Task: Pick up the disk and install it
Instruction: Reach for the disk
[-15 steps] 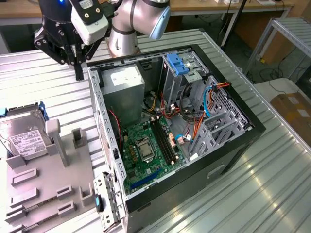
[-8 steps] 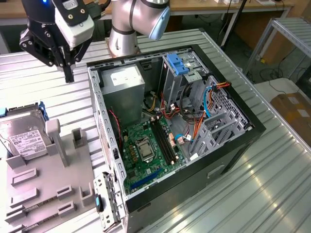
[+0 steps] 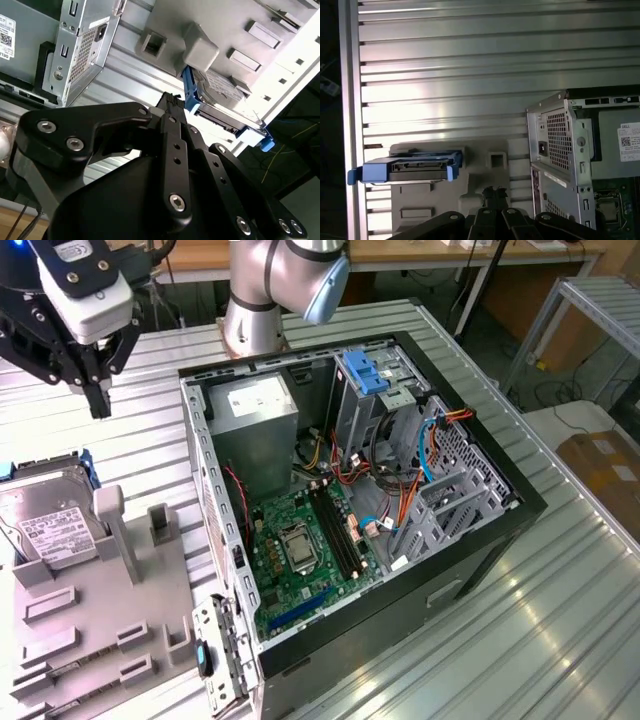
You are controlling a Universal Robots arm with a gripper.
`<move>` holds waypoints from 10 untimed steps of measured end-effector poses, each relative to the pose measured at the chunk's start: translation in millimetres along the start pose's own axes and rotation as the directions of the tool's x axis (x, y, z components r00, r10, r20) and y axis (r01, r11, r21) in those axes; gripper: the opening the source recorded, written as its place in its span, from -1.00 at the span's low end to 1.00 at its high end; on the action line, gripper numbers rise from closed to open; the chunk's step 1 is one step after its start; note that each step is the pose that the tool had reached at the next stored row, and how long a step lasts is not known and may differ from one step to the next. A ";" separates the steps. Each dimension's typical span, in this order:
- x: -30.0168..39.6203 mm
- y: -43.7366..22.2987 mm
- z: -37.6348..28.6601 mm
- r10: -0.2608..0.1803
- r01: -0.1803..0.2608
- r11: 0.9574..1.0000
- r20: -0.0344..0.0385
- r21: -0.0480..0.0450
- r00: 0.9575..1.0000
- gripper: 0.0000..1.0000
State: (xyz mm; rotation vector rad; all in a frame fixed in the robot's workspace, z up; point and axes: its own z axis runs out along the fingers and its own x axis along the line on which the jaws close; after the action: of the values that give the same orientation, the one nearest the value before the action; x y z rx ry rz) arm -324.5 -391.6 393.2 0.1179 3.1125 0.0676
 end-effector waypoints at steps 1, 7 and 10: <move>3.8 0.2 0.0 0.000 0.000 1.000 0.000 0.000 1.000 -0.79; 33.9 3.9 -0.6 0.000 0.000 1.000 0.000 0.000 1.000 -0.79; 47.8 7.4 -0.6 0.000 0.000 1.000 0.000 0.000 1.000 -0.79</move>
State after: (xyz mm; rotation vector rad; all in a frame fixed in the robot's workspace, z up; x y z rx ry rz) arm -371.6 -380.6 393.0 0.1181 3.1124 0.0676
